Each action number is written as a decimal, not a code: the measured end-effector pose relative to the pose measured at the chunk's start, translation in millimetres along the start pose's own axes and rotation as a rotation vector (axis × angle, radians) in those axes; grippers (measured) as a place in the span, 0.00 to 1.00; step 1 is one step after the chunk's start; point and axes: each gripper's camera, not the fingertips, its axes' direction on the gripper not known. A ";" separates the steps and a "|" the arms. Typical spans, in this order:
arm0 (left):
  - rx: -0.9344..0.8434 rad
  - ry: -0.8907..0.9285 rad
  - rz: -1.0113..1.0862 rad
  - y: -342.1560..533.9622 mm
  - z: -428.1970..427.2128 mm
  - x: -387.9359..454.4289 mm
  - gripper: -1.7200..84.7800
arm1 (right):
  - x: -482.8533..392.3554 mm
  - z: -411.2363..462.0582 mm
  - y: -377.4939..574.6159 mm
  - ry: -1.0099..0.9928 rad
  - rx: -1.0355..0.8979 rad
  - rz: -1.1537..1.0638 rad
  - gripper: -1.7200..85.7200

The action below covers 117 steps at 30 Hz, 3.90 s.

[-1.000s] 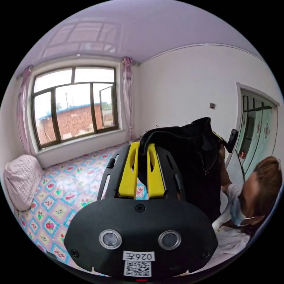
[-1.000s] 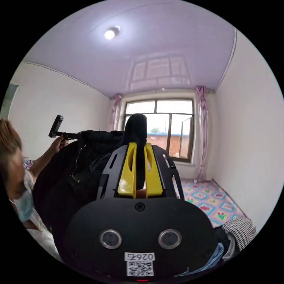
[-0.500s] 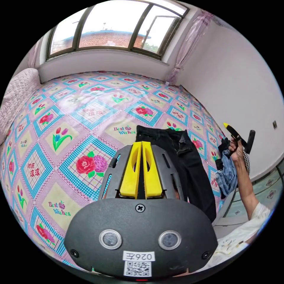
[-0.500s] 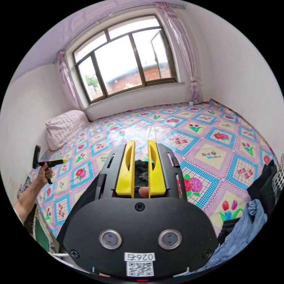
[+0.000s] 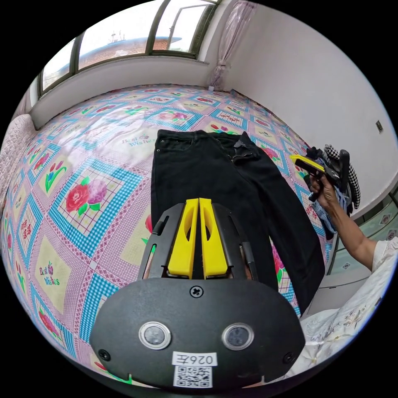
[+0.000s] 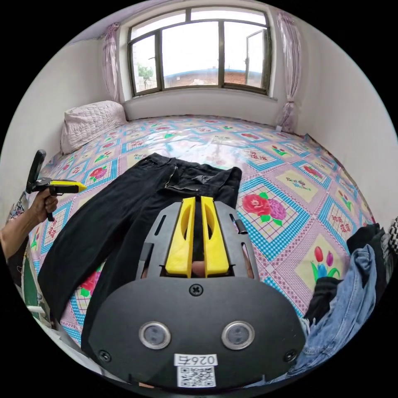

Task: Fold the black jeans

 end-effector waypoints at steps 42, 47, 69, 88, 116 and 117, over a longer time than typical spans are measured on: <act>-0.013 0.008 0.029 -144.7 233.6 -90.1 0.01 | -17.0 253.3 -139.7 -0.250 -0.271 0.015 0.03; 0.059 0.018 0.073 -154.3 218.9 -87.7 0.01 | -46.4 222.1 -133.7 -0.239 -0.151 -0.034 0.05; 0.027 0.002 0.033 -111.9 204.0 -113.4 0.01 | -185.7 68.4 -13.1 0.257 0.164 -0.517 0.02; 0.547 0.142 0.070 54.5 -66.7 -95.0 0.01 | -55.8 -306.5 95.9 0.023 0.683 0.015 0.03; 1.298 1.223 0.586 342.3 -421.3 -97.4 0.03 | -148.1 -608.2 292.0 -0.260 0.980 -0.039 0.01; 1.270 1.158 0.528 349.6 -428.3 -108.8 0.02 | -159.2 -603.6 291.2 -0.245 0.951 -0.031 0.01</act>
